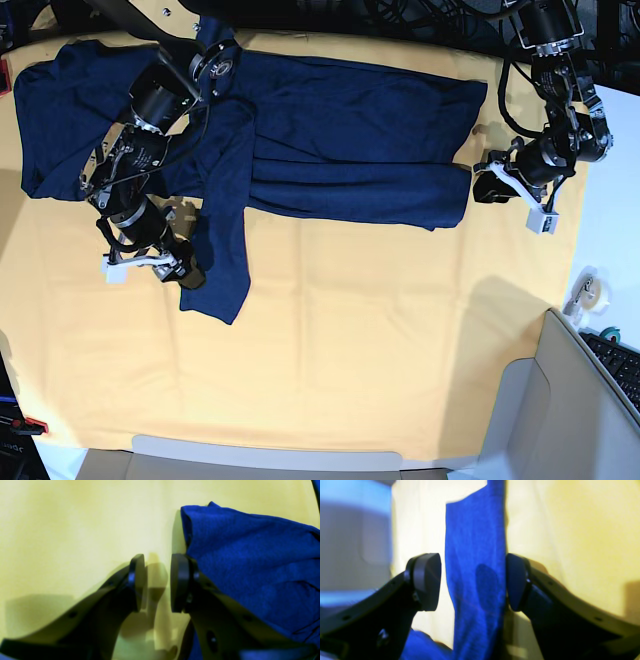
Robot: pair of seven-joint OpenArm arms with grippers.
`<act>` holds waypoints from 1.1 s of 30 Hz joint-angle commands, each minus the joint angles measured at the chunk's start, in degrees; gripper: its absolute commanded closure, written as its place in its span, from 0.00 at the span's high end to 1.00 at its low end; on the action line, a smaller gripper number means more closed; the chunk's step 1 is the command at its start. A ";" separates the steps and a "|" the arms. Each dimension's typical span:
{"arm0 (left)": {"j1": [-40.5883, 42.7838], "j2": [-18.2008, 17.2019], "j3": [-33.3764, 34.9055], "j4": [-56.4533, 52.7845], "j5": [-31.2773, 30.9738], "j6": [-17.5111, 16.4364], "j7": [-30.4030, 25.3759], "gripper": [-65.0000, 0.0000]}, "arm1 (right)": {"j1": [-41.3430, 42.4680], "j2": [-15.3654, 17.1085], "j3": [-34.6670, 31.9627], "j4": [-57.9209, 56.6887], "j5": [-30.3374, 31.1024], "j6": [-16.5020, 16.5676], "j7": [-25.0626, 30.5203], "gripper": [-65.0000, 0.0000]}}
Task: Fold the T-shirt properly
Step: 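Regrasp the sleeve cuff with the right gripper and lift it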
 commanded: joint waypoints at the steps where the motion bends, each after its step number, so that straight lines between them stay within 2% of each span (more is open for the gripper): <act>1: -0.70 -0.89 -0.20 0.98 -0.81 -0.12 -0.78 0.28 | 1.00 0.43 -0.29 0.44 -1.41 -2.23 1.38 0.61; 4: -0.70 -0.89 -0.20 0.98 -0.81 -0.12 -0.78 0.28 | 1.00 0.43 -1.96 -0.44 -1.41 -4.16 3.40 0.61; 9: -0.79 -0.89 -0.20 0.98 -0.81 -0.12 -0.78 0.28 | 1.00 0.17 -5.38 -0.88 -1.41 -4.78 6.48 0.61; 12: -0.79 -0.89 -0.20 0.98 -0.81 -0.12 -0.78 0.28 | 1.00 0.08 -7.23 -0.88 -1.41 -7.59 7.10 0.61; 17: -0.88 -0.89 -0.20 0.98 -0.81 -0.12 -0.78 0.28 | 0.56 0.25 -13.30 -0.88 -1.41 -11.90 12.46 0.61; 21: -0.88 -0.89 -0.20 0.98 -0.81 -0.12 -0.78 0.28 | 0.38 0.52 -17.16 -0.88 -1.41 -13.92 13.51 0.60; 23: -0.88 -0.89 -0.20 0.98 -0.81 -0.12 -0.78 0.28 | 0.38 0.61 -18.57 -0.88 -1.41 -14.01 13.51 0.52; 25: -0.88 -0.89 -0.20 0.98 -0.81 -0.12 -0.78 0.28 | 0.38 1.13 -20.15 -0.88 -1.41 -14.01 13.51 0.32; 27: -0.88 -0.98 -0.20 0.98 -0.81 -0.12 -0.87 0.28 | 0.38 1.31 -21.91 -0.88 -1.41 -14.01 13.51 0.07; 28: -0.88 -0.98 -0.20 0.98 -0.81 -0.12 -0.87 0.28 | 0.38 1.40 -22.62 -0.88 -1.41 -14.01 13.51 0.00; 33: -0.88 -0.98 -0.20 0.98 -0.81 -0.12 -0.96 0.28 | -0.23 2.54 -28.07 1.06 -1.23 -13.66 12.99 0.00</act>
